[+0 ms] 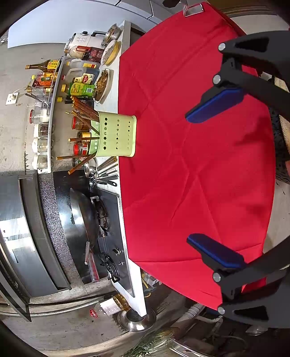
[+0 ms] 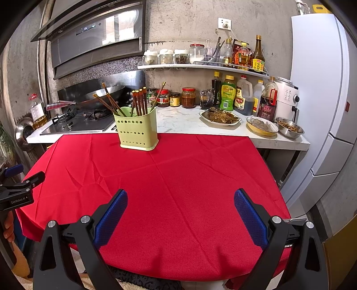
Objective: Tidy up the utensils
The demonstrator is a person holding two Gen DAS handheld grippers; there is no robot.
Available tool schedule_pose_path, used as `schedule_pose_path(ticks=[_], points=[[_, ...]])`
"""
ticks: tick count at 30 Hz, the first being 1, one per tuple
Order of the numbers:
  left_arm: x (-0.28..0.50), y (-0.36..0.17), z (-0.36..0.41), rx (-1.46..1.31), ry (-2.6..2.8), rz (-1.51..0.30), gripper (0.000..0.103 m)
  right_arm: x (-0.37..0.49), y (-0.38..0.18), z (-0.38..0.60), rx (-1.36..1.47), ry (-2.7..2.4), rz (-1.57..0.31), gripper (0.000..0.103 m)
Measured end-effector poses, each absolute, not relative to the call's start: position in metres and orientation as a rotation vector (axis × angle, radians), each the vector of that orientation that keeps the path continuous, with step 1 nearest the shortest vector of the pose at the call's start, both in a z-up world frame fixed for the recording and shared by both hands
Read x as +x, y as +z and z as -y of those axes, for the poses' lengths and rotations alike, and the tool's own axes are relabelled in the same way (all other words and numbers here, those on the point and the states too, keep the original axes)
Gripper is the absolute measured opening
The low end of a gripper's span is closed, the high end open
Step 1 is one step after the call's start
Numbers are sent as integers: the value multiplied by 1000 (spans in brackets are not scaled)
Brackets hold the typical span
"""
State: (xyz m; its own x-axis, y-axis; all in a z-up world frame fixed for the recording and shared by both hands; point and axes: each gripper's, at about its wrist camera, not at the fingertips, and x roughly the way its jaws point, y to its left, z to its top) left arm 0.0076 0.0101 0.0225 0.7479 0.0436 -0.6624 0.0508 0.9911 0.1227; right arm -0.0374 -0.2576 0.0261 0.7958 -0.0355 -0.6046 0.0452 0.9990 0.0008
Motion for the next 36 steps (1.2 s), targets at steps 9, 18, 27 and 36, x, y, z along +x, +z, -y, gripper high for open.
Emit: schedule_pose_path(ticks=[9,18,27,36], points=[[9,20,-12,136,-3,-730,97,-36,25,258,15,-45,-652,95],[11,16,-13,127,-19,-747,97,-35,24,259,17,-47,-655,95],[8,17,-11,134,-15,-721,97,-35,23,260,17,-48,-655,95],[13,16,-13,122,-17,-746,97,-35,22,261,20,-49,-658,95]])
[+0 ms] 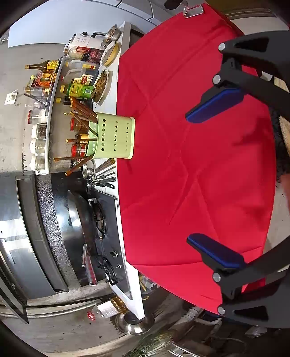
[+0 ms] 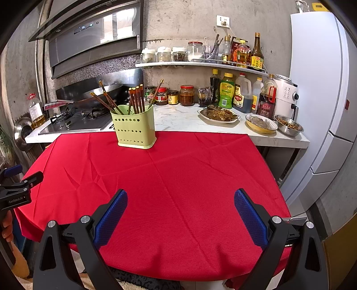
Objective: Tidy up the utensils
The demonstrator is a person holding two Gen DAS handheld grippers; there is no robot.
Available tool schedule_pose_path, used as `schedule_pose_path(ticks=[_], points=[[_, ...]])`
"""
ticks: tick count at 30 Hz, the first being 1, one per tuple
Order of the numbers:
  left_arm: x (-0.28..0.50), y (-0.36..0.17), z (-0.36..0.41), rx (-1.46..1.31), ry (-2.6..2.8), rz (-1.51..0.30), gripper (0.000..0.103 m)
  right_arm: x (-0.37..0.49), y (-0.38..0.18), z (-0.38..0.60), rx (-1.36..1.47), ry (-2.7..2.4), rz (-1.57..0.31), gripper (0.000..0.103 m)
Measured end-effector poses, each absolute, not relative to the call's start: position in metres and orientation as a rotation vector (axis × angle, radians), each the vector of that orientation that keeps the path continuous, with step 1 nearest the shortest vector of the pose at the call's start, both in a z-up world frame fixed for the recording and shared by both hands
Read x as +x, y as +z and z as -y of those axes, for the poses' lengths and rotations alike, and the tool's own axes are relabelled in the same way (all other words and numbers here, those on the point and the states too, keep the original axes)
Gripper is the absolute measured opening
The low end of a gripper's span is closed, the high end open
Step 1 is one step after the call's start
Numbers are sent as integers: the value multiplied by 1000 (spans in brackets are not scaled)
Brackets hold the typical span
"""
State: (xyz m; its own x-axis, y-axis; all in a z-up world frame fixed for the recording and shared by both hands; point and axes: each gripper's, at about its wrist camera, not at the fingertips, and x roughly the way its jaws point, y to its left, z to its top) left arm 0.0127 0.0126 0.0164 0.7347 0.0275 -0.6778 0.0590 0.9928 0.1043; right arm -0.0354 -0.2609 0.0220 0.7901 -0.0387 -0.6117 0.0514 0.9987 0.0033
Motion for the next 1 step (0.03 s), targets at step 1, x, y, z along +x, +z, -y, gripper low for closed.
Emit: schedule_pose_path(ticks=[1], points=[[14,16,-12,122,-19,-749,97,-35,21,262,21,-50,-658,95]])
